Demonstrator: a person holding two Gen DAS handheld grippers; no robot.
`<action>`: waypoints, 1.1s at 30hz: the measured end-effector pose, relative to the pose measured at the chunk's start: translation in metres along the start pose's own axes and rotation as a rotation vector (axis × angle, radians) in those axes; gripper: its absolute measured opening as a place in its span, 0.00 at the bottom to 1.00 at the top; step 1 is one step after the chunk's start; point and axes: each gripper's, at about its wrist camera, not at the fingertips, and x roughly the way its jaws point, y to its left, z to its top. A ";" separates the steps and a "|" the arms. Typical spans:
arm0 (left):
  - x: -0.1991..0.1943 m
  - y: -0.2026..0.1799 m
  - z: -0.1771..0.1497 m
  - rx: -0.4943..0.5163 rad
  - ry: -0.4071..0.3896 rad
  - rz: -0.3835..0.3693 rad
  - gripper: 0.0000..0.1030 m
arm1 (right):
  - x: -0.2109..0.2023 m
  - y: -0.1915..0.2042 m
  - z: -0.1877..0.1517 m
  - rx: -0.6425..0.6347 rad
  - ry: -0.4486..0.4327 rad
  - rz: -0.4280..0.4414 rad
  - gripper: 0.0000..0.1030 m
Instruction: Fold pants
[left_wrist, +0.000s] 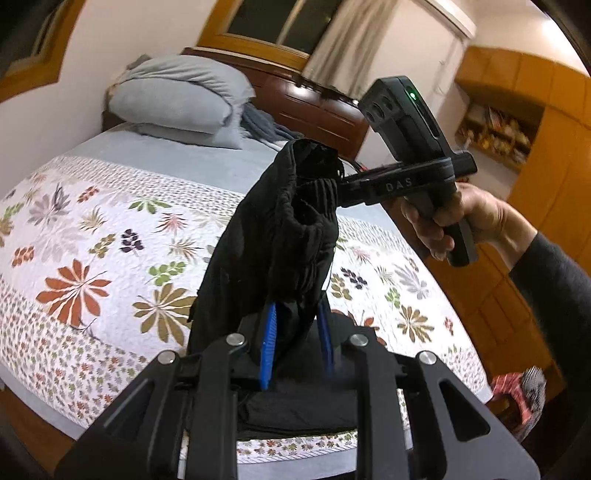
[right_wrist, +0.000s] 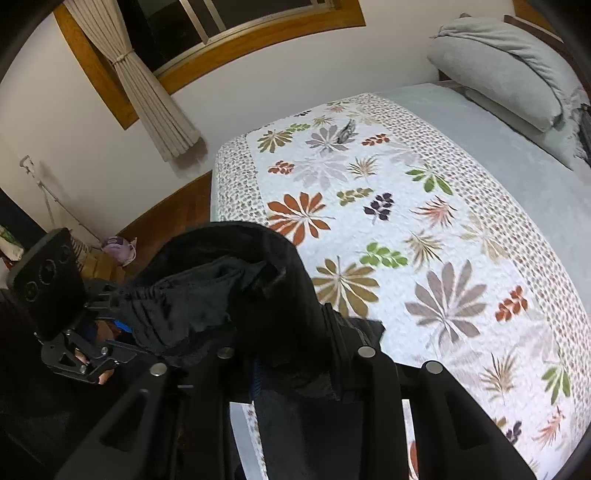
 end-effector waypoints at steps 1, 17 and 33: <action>0.004 -0.007 -0.002 0.016 0.006 0.000 0.19 | -0.003 -0.002 -0.007 0.000 -0.003 -0.004 0.27; 0.085 -0.104 -0.068 0.271 0.170 -0.044 0.18 | -0.017 -0.049 -0.138 0.047 -0.058 -0.032 0.27; 0.146 -0.125 -0.124 0.356 0.373 -0.089 0.17 | 0.007 -0.087 -0.232 0.119 -0.076 -0.034 0.27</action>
